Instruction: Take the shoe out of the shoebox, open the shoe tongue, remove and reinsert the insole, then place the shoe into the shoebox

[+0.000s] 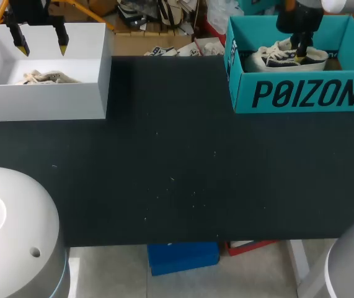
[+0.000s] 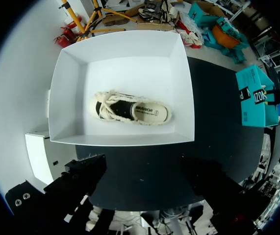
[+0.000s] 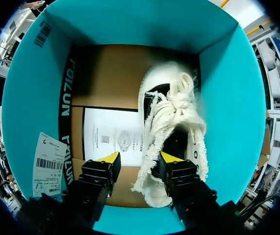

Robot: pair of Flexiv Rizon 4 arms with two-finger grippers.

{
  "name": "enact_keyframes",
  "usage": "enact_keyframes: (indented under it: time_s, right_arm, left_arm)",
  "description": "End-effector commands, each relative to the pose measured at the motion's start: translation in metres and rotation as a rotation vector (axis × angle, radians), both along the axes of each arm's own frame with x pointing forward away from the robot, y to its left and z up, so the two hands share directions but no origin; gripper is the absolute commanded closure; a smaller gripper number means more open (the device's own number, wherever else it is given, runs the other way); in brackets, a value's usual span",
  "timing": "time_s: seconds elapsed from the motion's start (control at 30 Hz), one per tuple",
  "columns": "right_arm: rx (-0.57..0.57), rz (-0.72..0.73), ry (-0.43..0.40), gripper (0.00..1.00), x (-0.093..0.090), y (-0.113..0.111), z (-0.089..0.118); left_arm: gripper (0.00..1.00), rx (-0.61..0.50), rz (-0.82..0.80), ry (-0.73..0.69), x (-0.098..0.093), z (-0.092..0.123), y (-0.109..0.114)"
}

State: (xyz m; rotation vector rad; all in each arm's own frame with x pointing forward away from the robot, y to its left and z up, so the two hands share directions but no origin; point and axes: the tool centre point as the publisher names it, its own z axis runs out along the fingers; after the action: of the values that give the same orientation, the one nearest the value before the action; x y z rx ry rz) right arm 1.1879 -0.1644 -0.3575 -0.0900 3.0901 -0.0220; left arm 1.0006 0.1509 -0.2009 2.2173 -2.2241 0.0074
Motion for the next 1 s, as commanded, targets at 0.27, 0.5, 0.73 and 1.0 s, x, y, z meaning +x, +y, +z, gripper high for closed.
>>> enact_keyframes:
  time_s: [0.27,0.5,0.73,1.0]
  right_arm:
    - [-0.004,-0.018,-0.004,0.53,0.009,-0.010,-0.027]
    - [-0.005,-0.015,0.006,0.54,0.009,-0.009,-0.042]
    - [-0.002,-0.017,0.011,0.53,0.013,-0.007,-0.049]
    - [-0.013,-0.014,0.020,0.60,0.016,-0.007,-0.060]
  left_arm:
    - [0.00,0.002,0.002,0.001,0.000,0.000,0.000]
    - [0.00,0.002,0.002,0.001,0.000,0.000,0.000]
    - [0.00,0.002,0.002,0.001,0.000,0.000,0.000]
    - [0.00,0.002,0.002,0.001,0.000,0.000,0.000]
